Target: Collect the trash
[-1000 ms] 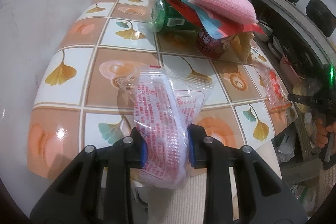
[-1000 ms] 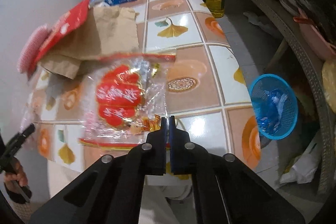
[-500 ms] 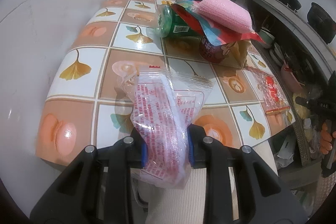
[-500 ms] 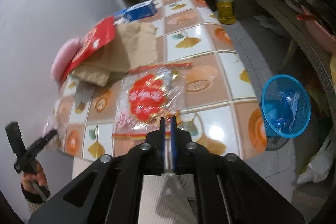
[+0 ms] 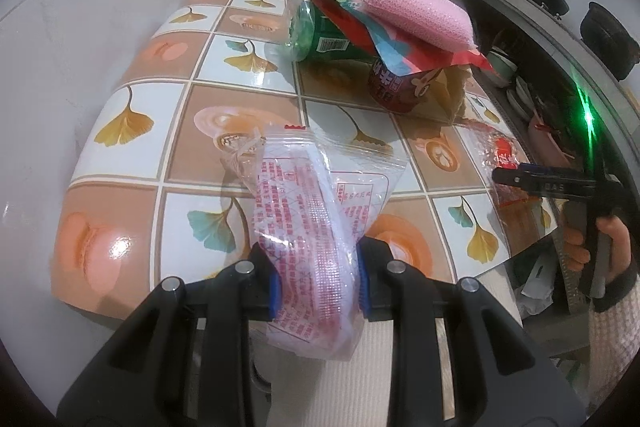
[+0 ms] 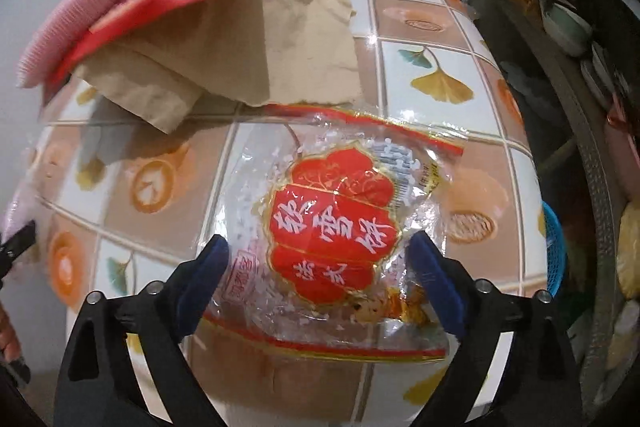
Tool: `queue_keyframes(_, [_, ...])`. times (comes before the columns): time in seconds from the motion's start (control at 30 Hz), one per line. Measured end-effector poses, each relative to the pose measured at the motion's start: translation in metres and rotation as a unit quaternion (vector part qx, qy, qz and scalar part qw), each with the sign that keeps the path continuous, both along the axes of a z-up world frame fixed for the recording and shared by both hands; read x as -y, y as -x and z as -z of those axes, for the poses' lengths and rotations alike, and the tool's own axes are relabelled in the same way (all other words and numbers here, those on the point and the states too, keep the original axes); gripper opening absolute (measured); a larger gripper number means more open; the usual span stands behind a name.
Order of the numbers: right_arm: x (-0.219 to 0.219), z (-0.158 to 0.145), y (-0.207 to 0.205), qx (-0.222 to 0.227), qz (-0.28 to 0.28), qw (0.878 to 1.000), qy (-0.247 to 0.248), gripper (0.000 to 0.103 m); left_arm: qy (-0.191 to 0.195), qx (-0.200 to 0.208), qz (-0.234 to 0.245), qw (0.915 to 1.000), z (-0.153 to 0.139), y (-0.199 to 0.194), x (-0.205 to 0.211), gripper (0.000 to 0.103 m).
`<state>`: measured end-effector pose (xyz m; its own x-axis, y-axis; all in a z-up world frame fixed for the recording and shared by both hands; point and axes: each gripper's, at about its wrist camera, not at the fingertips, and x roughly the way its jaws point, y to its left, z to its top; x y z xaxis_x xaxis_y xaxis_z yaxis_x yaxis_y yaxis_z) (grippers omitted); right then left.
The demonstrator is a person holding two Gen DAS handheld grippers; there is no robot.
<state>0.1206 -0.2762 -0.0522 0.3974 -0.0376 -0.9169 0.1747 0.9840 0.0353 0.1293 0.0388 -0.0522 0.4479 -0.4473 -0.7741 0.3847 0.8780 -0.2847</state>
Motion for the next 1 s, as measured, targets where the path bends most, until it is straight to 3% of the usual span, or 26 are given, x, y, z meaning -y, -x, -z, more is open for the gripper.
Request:
queue_keyframes(0.17, [-0.008, 0.006, -0.003, -0.005, -0.02, 1.0, 0.01, 0.097, 0.003, -0.004, 0.005, 1.0, 0.005, -0.003, 0.0, 0.026])
queue_keyframes(0.33, [0.001, 0.004, -0.003, -0.01, -0.001, 1.0, 0.001, 0.093, 0.007, -0.003, 0.008, 0.9999, 0.006, -0.005, 0.001, 0.026])
queue_keyframes(0.43, [0.003, 0.0, 0.0, -0.008, 0.013, 1.0, 0.008, 0.075, 0.011, -0.003, 0.008, 0.9999, 0.006, -0.006, 0.0, 0.026])
queue_keyframes(0.5, [0.008, -0.004, 0.001, -0.008, 0.026, 1.0, 0.006, 0.057, 0.012, -0.001, 0.006, 0.9999, 0.006, -0.006, -0.002, 0.026])
queue_keyframes(0.67, [0.013, -0.006, 0.003, -0.008, 0.027, 1.0, -0.005, 0.028, 0.015, 0.004, -0.001, 0.9999, 0.004, -0.004, -0.006, 0.026])
queue_keyframes(0.83, [0.008, -0.007, 0.004, -0.001, 0.025, 1.0, -0.014, 0.006, 0.018, 0.013, -0.009, 0.9997, -0.002, 0.002, -0.011, 0.026])
queue_keyframes(1.0, [0.012, -0.007, 0.009, 0.005, 0.031, 0.999, -0.034, 0.002, 0.022, 0.032, -0.01, 0.9992, -0.013, 0.012, -0.015, 0.026])
